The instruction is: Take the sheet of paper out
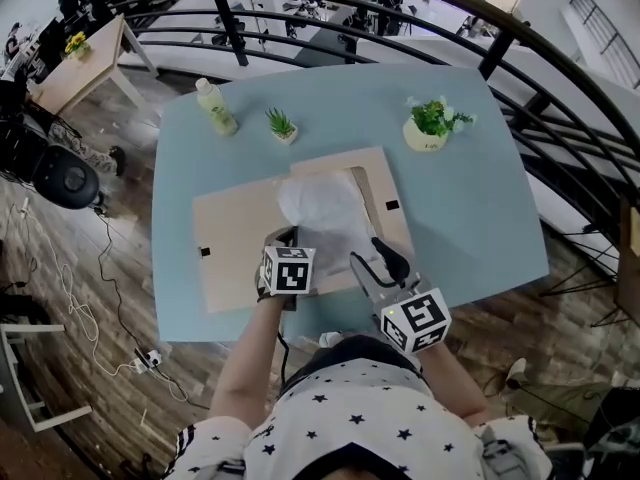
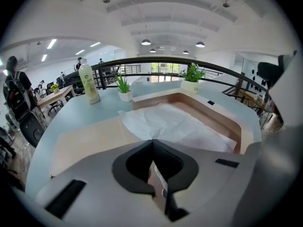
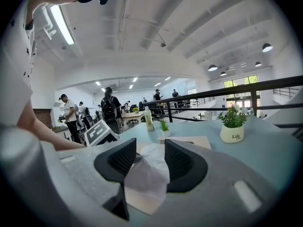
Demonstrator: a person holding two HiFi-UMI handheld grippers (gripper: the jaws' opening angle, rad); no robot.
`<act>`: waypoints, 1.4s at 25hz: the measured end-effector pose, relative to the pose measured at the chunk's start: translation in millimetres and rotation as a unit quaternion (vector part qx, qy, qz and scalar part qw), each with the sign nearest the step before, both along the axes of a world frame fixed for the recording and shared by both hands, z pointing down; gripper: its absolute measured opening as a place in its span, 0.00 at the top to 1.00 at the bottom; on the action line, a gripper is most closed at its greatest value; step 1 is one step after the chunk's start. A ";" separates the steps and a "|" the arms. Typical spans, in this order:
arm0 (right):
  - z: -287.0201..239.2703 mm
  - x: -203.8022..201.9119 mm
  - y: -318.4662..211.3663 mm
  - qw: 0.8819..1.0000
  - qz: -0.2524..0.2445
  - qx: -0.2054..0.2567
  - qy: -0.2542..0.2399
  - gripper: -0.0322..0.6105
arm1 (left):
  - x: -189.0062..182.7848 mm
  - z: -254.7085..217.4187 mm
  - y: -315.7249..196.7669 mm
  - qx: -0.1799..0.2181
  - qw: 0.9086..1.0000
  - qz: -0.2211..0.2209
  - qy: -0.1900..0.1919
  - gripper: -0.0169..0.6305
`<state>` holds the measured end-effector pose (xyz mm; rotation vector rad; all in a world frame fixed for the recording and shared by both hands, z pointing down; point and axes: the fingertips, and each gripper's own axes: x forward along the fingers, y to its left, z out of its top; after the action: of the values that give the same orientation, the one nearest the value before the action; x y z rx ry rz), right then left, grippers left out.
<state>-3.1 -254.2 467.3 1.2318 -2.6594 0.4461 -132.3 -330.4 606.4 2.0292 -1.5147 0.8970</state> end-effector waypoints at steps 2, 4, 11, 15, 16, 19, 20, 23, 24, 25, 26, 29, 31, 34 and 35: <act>-1.7 -1.7 8.4 1.000 -0.003 0.003 -0.001 0.68 | -8.1 -7.0 7.2 0.009 1.000 -0.012 0.002 0.97; -2.0 -3.7 17.5 1.000 -0.007 0.005 -0.002 0.68 | -16.9 -11.8 15.9 0.017 1.000 -0.025 0.004 0.97; -4.8 -4.8 54.9 1.000 -0.013 0.013 -0.005 0.68 | -41.8 -32.8 54.3 0.052 0.997 -0.062 0.002 0.97; -10.2 -6.4 78.0 1.000 -0.018 0.018 -0.007 0.68 | -53.9 -50.3 76.9 0.073 0.994 -0.081 0.000 0.97; -11.4 -7.1 83.5 1.000 -0.020 0.020 -0.007 0.68 | -56.3 -54.3 82.5 0.077 0.993 -0.085 0.000 0.97; -15.1 -10.5 100.0 0.999 -0.026 0.025 -0.009 0.68 | -63.7 -64.5 99.3 0.090 0.991 -0.098 -0.001 0.97; -16.7 -11.9 106.0 0.999 -0.028 0.028 -0.009 0.68 | -66.3 -67.7 105.4 0.094 0.990 -0.101 -0.002 0.97; -20.4 -15.3 124.7 0.999 -0.034 0.034 -0.012 0.68 | -74.0 -76.2 125.6 0.103 0.988 -0.112 -0.001 0.97; -21.0 -15.8 130.6 0.999 -0.036 0.036 -0.013 0.68 | -75.5 -80.2 132.0 0.107 0.987 -0.116 0.001 0.97; -21.5 -16.2 136.2 0.998 -0.038 0.038 -0.014 0.68 | -76.9 -84.5 138.3 0.112 0.986 -0.120 0.003 0.97; -22.1 -16.8 141.6 0.998 -0.039 0.040 -0.014 0.68 | -78.2 -89.1 144.6 0.117 0.986 -0.122 0.004 0.97; -24.8 -19.2 156.2 0.998 -0.045 0.048 -0.014 0.68 | -81.7 -101.8 162.4 0.135 0.983 -0.128 0.006 0.97; -26.3 -20.4 165.0 0.997 -0.047 0.052 -0.013 0.68 | -83.1 -107.8 174.4 0.144 0.981 -0.130 0.008 0.97; -28.3 -24.6 181.9 0.997 -0.047 0.060 -0.012 0.68 | -86.5 -115.3 197.0 0.157 0.979 -0.133 0.015 0.97; -29.2 -27.2 188.5 0.997 -0.047 0.063 -0.011 0.68 | -88.6 -118.2 205.7 0.161 0.978 -0.134 0.018 0.97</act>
<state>-30.3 -65.7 438.1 1.1325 -2.7879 0.2841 -221.0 -124.7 488.1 1.9719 -1.9580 0.5322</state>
